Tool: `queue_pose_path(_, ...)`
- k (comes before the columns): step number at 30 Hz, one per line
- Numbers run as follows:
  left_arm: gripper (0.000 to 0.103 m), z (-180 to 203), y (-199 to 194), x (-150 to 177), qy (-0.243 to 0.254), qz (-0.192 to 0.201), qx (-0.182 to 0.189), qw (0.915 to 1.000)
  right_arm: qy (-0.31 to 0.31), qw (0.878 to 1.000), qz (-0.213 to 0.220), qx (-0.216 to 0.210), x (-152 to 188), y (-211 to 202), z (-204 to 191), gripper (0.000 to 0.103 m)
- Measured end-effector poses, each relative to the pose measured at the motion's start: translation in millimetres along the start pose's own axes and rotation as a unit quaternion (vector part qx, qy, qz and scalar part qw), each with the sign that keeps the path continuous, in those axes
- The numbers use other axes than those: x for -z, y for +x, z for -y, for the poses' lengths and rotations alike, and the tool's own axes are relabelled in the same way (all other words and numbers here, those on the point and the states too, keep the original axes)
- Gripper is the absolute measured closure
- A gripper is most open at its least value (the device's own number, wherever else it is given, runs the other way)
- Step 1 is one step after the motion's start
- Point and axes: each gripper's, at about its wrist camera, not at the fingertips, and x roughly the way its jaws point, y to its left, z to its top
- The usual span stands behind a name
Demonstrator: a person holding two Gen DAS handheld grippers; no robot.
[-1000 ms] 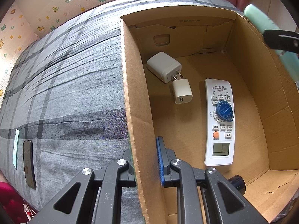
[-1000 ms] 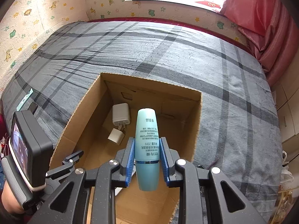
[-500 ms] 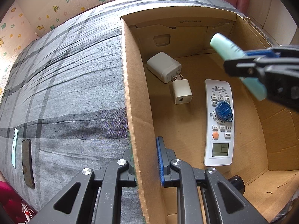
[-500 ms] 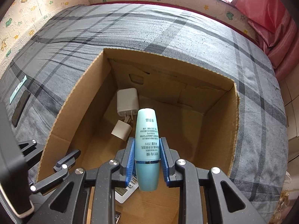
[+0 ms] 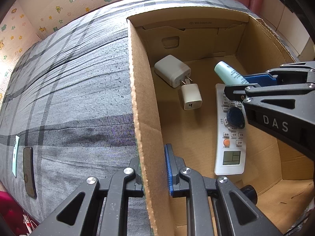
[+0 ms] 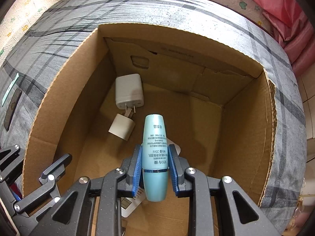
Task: Organize rigid objects
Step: 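Lift the light-blue bottle with the right gripper and carry it over the box, then lower the bottle into the box and open the right gripper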
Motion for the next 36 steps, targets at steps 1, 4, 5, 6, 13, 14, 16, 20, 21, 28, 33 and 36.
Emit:
queue_pose_path(1,0.085,-0.2,0.0,-0.2,0.000,0.000,0.001,1.0000,0.001,1.000,-0.001,0.000,-0.1,0.2,0.6,0.076)
queue_pose_path(4,0.085,-0.3,0.1,-0.6,0.000,-0.001,0.000,1.0000,0.003,1.000,-0.008,-0.001,0.4,1.9,2.0,0.076)
queue_pose_path(5,0.085,0.2,0.0,-0.7,0.000,0.000,0.000,1.0000,0.004,1.000,-0.010,-0.001,0.7,2.6,2.2,0.076)
queue_pose_path(6,0.085,0.2,0.0,-0.8,0.000,0.000,0.000,1.0000,0.006,1.000,-0.010,-0.002,0.6,2.9,1.8,0.076)
queue_pose_path(13,0.085,1.0,0.4,-0.6,0.001,-0.001,-0.001,1.0000,0.008,1.000,0.002,-0.007,-1.0,-1.8,3.7,0.063)
queue_pose_path(14,0.085,1.6,0.2,-0.6,0.002,-0.001,-0.002,1.0000,0.009,1.000,0.004,-0.007,-1.0,-3.4,3.6,0.061)
queue_pose_path(16,0.085,1.8,0.4,-0.3,0.003,0.000,-0.003,1.0000,0.013,1.000,0.009,-0.007,-0.7,-6.7,4.5,0.060)
queue_pose_path(20,0.085,0.9,0.9,-0.4,0.002,-0.001,-0.002,1.0000,0.017,1.000,0.018,-0.007,0.0,-15.6,5.6,0.060)
queue_pose_path(21,0.085,1.0,1.0,-0.4,0.002,-0.001,-0.002,1.0000,0.018,1.000,0.020,-0.007,0.4,-17.7,6.8,0.059)
queue_pose_path(28,0.085,1.3,0.6,-0.4,0.004,-0.001,-0.004,1.0000,0.028,0.999,0.043,-0.006,2.9,-43.3,13.1,0.047)
queue_pose_path(33,0.085,2.1,0.1,-0.2,0.004,-0.001,-0.005,1.0000,0.039,0.998,0.052,-0.004,3.1,-57.0,20.0,0.041)
queue_pose_path(36,0.085,2.1,0.2,-0.1,0.004,-0.001,-0.005,1.0000,0.046,0.998,0.053,-0.005,4.8,-64.3,25.5,0.036)
